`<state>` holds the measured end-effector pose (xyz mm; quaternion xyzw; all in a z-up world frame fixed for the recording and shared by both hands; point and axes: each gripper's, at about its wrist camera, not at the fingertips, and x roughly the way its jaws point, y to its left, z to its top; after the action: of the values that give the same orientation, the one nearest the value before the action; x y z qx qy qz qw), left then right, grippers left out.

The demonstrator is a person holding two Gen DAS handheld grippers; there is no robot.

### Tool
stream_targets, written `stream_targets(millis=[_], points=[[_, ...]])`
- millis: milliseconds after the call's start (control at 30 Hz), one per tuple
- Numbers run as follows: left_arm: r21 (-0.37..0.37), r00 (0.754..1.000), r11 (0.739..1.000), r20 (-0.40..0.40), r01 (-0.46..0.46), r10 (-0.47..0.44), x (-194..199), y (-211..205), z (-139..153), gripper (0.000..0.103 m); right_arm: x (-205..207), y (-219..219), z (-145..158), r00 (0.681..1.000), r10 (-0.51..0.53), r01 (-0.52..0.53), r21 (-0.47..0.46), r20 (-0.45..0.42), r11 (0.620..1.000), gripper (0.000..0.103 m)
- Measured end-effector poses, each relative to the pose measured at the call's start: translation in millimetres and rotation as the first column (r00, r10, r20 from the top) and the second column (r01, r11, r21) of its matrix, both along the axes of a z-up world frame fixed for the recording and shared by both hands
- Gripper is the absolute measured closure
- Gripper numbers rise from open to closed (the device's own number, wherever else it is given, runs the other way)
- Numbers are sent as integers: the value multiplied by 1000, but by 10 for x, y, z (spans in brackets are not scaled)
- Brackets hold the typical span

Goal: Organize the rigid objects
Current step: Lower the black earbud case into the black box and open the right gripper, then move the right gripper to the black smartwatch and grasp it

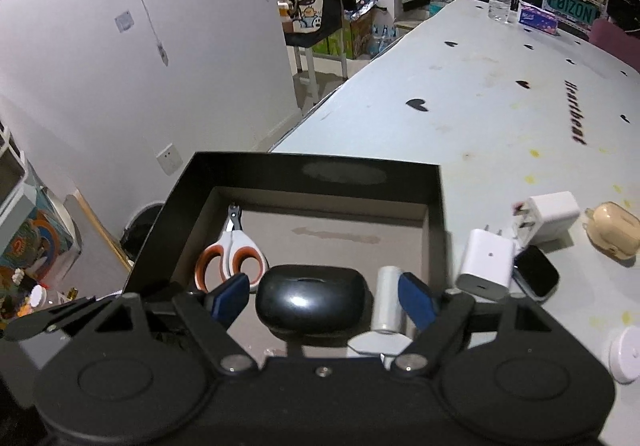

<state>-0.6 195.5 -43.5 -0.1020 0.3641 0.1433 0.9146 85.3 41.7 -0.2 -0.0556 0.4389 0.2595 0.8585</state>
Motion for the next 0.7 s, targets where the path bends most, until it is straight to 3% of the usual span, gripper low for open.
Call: stream_targets(millis=[700], points=[[12, 1000, 1000, -10, -2, 2, 13, -13, -21, 98, -178, -895, 404, 992, -57, 43, 113, 117, 993, 16]])
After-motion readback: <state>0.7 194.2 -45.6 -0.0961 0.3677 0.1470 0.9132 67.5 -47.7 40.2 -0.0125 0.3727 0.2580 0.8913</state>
